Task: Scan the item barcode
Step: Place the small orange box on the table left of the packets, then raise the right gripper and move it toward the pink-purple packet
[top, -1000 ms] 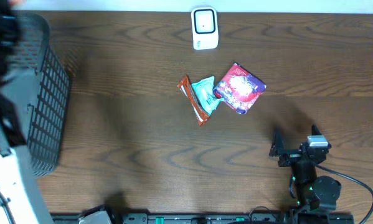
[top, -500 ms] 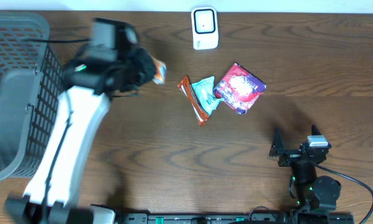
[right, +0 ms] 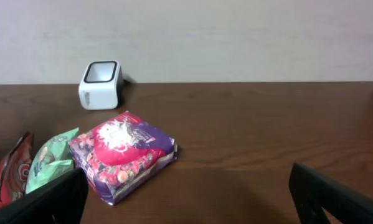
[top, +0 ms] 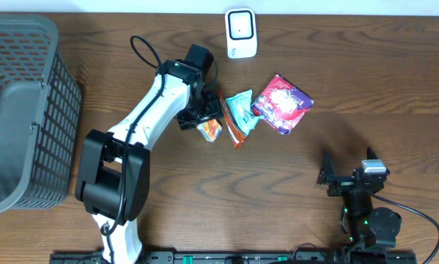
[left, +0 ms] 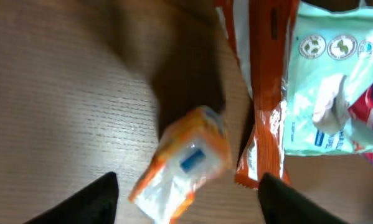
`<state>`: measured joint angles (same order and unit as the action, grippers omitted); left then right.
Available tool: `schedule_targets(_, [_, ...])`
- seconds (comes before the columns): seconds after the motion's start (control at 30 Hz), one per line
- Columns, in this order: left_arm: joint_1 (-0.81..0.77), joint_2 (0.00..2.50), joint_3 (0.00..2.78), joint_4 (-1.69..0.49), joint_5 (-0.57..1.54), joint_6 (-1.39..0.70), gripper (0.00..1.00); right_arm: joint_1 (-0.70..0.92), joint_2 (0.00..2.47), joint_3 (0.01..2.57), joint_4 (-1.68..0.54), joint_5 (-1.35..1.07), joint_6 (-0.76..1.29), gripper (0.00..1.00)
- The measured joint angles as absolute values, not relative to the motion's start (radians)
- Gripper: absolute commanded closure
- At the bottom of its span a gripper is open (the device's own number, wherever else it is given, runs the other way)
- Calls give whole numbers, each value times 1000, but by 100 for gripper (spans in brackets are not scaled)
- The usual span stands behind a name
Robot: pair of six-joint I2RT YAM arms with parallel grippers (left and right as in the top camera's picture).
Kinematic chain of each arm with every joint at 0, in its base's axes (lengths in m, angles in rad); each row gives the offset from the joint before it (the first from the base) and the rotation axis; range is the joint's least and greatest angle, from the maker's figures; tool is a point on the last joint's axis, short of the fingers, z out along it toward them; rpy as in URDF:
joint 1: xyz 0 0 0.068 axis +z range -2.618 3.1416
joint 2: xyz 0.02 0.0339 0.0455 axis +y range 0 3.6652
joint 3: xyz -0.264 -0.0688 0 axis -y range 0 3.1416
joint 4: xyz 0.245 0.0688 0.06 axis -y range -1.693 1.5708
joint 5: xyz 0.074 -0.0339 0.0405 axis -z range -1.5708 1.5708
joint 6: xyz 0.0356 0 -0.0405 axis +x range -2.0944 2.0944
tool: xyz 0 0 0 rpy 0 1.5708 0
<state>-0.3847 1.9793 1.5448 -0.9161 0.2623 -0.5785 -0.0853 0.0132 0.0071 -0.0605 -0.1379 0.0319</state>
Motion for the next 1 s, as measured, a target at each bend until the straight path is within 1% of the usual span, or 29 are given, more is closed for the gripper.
schedule_targets(0.2, [-343, 1942, 1571, -931, 310, -553, 24, -85, 13, 7, -60, -138, 32, 1])
schedule_targets(0.37, [-251, 1770, 1581, -939, 339, -542, 24, -85, 13, 7, -61, -138, 32, 1])
schedule_targets(0.4, [-228, 1725, 1585, -945, 340, -542, 6, -85, 13, 7, -60, -138, 32, 1])
schedule_targets(0.43, [-198, 1668, 1593, -960, 342, -542, 2, -85, 13, 7, -60, -138, 32, 1])
schedule_targets(0.47, [-178, 1628, 1599, -973, 343, -535, 1, -85, 13, 7, -60, -138, 32, 1])
schedule_targets(0.57, [-110, 1502, 1617, -1025, 342, -537, 2, -85, 13, 7, -60, -138, 32, 1])
schedule_targets(0.7, [-67, 1395, 1620, -1110, 306, -517, 2, -85, 13, 7, -60, -138, 32, 1])
schedule_targets(0.87, [-41, 1344, 1619, -1176, 148, -493, 2, -85, 13, 7, -22, -144, 35, 1])
schedule_targets(0.93, [-39, 1340, 1619, -1193, 101, -492, 2, -86, 13, 7, 7, -200, 94, 1])
schedule_targets(1.0, [-39, 1340, 1619, -1209, 61, -489, 2, -86, 13, 7, 5, -326, 207, 1])
